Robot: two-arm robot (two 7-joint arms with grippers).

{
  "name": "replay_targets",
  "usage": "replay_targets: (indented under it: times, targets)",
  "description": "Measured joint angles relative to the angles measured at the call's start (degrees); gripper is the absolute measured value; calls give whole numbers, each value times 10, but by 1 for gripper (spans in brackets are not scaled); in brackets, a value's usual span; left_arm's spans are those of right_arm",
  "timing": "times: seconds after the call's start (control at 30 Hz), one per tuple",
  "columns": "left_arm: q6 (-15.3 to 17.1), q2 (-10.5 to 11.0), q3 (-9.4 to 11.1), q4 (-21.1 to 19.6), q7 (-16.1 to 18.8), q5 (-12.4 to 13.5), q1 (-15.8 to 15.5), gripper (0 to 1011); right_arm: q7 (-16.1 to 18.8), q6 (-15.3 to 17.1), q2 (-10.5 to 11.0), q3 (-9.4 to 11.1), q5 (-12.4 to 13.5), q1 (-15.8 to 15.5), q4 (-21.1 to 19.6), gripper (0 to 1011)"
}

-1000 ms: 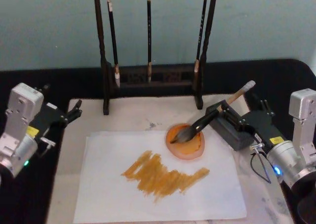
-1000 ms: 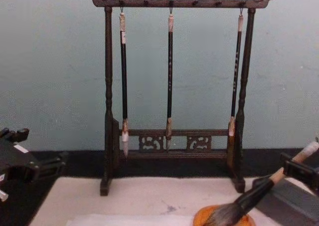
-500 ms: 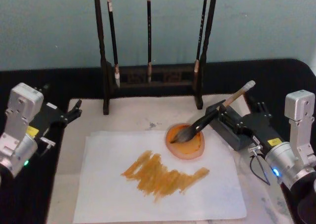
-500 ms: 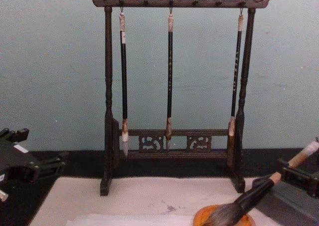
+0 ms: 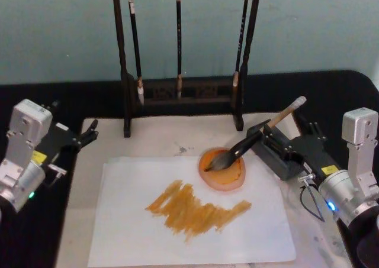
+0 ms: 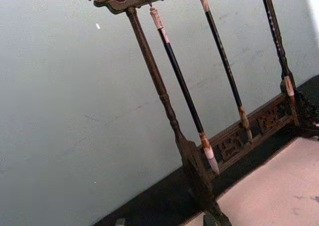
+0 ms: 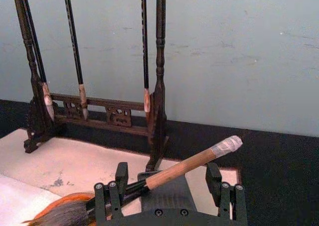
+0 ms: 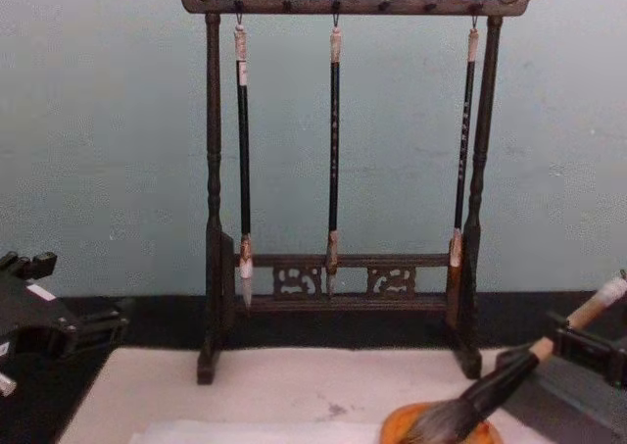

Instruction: Pick up the brush from the inkstone, write on the paper, then place the brush back to its original position.

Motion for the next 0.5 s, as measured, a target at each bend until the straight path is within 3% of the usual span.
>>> replay_targets:
  times: [0.5]
  targets:
    - [0, 0, 0, 0, 0, 0, 0, 1010, -1, -1, 0, 0, 1, 0, 0, 1000]
